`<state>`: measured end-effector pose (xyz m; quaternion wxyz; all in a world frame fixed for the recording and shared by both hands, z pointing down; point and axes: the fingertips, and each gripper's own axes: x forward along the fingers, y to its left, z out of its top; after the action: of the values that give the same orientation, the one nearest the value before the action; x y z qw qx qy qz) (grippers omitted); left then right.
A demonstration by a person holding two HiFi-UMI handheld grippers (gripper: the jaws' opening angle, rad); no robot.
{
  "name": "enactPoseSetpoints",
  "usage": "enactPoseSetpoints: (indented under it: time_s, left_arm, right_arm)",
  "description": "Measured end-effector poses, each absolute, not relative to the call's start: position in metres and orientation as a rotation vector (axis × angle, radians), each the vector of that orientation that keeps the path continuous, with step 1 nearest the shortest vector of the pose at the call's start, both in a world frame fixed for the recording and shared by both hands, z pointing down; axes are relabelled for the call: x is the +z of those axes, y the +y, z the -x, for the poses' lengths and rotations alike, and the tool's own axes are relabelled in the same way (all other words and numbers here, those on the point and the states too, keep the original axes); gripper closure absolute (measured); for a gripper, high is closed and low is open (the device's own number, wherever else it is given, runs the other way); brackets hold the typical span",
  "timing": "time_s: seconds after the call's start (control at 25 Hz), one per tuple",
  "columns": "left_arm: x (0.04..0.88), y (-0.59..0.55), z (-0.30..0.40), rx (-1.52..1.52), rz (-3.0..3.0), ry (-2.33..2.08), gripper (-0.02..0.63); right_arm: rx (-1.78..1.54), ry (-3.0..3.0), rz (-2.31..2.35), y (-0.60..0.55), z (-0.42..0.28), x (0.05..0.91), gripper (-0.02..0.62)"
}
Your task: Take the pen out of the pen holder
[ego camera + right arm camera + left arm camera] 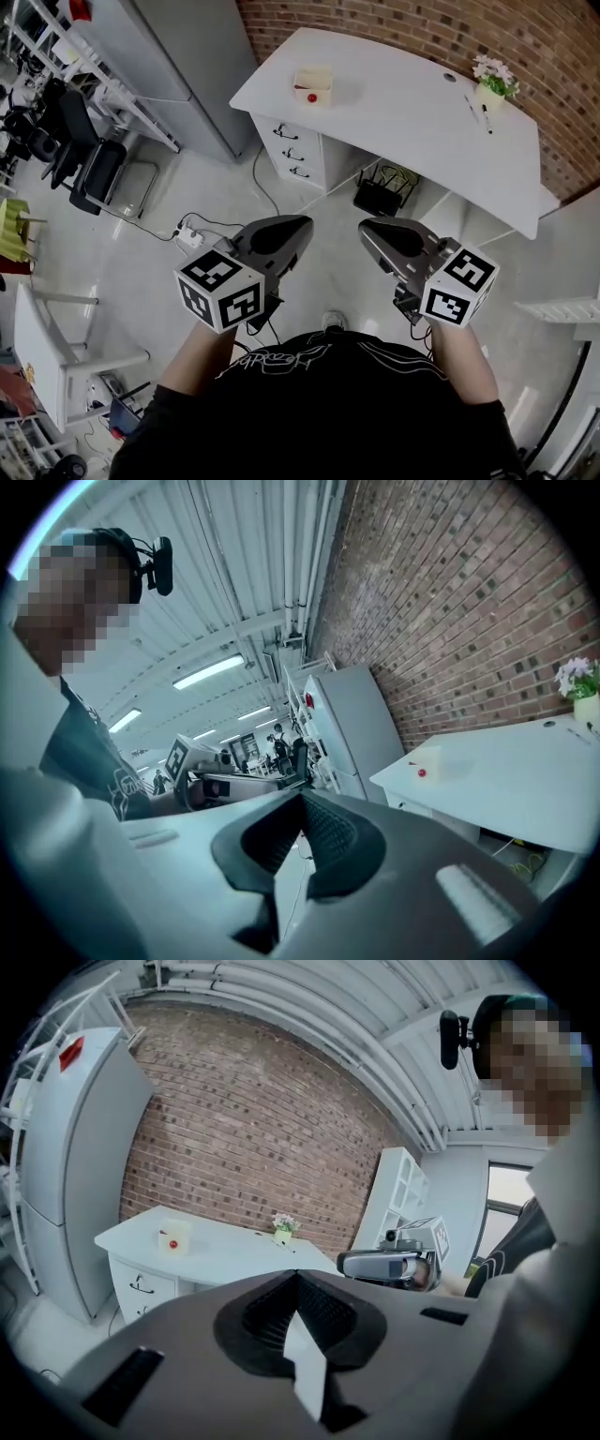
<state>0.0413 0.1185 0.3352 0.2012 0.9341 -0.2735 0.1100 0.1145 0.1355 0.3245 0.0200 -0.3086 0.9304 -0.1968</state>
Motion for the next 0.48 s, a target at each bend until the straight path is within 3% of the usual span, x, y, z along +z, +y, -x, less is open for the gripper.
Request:
enactPoseSetpoints:
  time_s: [0.48]
  left_arm:
    - [0.333, 0.094, -0.024, 0.280, -2.617, -0.837, 0.603]
  right_arm:
    - [-0.597, 2.941, 0.858, 0.102, -0.097, 0.326, 0.592]
